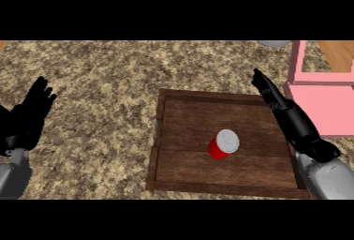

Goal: Pick the can from the tray and place it in the cardboard box

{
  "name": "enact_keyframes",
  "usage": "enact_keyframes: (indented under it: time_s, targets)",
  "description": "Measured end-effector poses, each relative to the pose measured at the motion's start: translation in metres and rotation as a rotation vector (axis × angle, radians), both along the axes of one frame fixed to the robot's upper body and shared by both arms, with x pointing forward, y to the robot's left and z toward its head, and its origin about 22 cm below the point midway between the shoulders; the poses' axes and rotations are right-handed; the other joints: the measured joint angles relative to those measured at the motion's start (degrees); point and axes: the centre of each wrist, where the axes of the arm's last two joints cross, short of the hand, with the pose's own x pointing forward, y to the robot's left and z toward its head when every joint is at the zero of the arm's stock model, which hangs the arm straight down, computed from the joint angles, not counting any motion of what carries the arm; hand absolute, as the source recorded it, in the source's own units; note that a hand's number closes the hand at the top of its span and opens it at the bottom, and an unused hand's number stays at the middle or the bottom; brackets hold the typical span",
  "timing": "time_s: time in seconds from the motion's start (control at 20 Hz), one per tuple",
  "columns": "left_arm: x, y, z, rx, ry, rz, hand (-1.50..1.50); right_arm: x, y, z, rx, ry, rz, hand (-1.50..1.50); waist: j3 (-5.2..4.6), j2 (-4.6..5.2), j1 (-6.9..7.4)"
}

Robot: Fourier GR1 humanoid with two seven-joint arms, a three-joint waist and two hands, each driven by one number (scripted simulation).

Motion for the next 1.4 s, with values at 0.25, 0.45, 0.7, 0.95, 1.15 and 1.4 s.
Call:
enact_keyframes:
  time_s: [0.25,0.45,0.7,0.95,1.15,1.4]
  targets:
    - [0.003,-0.011,0.011,0.124,-0.117,-0.168,0.0,0.007,-0.015,0.057,0.022,-0.107,-0.082,-1.5,1.61,-1.4,-1.49]
    - [0.002,-0.028,0.019,0.233,-0.214,-0.342,0.0,0.005,-0.048,0.104,-0.142,-0.152,-0.205,-1.5,1.9,-2.0,-2.78]
    - [-0.003,-0.05,0.015,0.28,-0.277,-0.466,0.0,-0.025,-0.068,0.124,-0.274,-0.207,-0.231,-1.5,2.27,-1.57,-1.67]
    - [-0.004,-0.06,0.014,0.295,-0.295,-0.516,0.0,-0.039,-0.064,0.135,-0.463,-0.286,-0.158,-1.5,2.39,-1.29,-0.56]
    - [-0.003,-0.061,0.014,0.299,-0.303,-0.534,0.0,-0.05,-0.051,0.152,-0.644,-0.259,-0.095,-1.5,2.35,-1.22,-0.08]
    - [0.001,-0.064,0.014,0.306,-0.313,-0.549,0.0,-0.063,-0.023,0.17,-0.892,-0.171,-0.008,-1.5,2.24,-1.12,0.78]
